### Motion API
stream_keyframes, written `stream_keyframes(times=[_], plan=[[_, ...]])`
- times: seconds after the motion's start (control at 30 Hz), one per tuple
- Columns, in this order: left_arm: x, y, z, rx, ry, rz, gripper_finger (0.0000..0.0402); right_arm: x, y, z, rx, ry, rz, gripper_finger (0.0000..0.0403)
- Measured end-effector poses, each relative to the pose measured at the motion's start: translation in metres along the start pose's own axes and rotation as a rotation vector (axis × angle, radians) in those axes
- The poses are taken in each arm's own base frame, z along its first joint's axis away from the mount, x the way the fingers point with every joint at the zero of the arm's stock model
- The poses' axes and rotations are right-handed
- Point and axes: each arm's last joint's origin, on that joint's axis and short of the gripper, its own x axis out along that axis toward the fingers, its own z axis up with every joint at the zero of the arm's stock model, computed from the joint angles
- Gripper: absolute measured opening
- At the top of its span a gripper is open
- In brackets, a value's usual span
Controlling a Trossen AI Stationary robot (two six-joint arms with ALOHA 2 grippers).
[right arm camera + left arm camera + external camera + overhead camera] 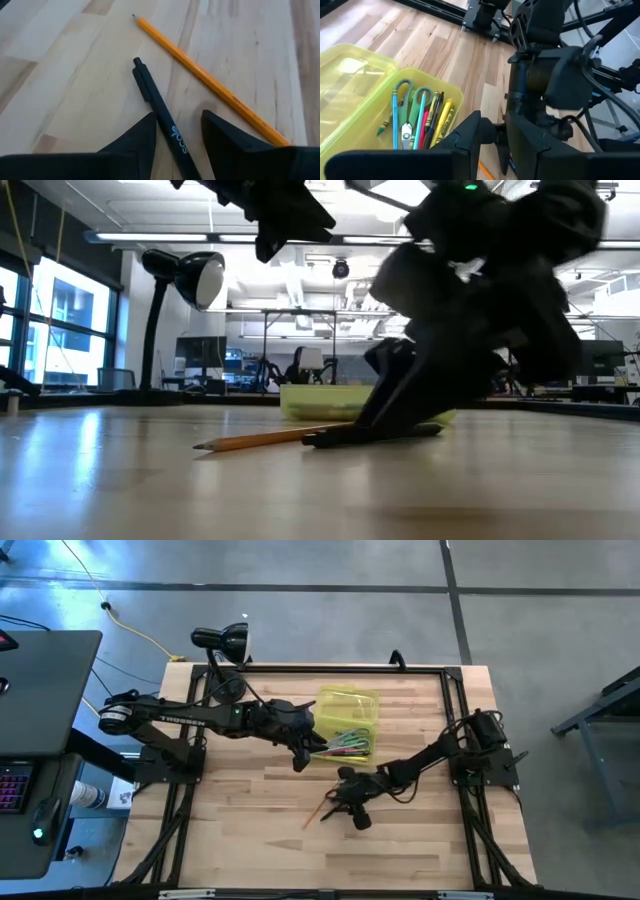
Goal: Pick & place school supplies into a supply box
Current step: Put the black pen into the yellow supply box
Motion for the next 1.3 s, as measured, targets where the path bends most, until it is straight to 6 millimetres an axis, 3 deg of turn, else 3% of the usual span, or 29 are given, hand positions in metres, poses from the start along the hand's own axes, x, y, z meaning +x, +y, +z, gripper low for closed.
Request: stream_keyframes(times=[0.2, 0.53, 0.83, 1.07, 1.3], plan=[[0.0, 0.0, 0.0, 0.0, 0.0, 0.0, 0.0122, -0.007, 0.006, -0.026, -0.124, -0.104, -0.036, 0.0137], [0.0, 0.0, -0.001, -0.002, 0.008, 0.003, 0.0122, -0.022, 0.004, -0.065, -0.132, -0.125, -0.035, 0.0137], [0.0, 0.0, -0.001, -0.064, 0.007, 0.007, 0.0122, -0.025, 0.004, -0.068, -0.141, -0.158, -0.031, 0.0136], [0.0, 0.0, -0.001, -0.076, 0.007, 0.007, 0.0122, -0.024, 0.004, -0.068, -0.144, -0.172, -0.031, 0.0113], [0.0, 0.001, -0.001, -0.076, 0.007, 0.007, 0.0122, -0.005, 0.002, -0.073, -0.128, -0.193, -0.041, 0.0091]])
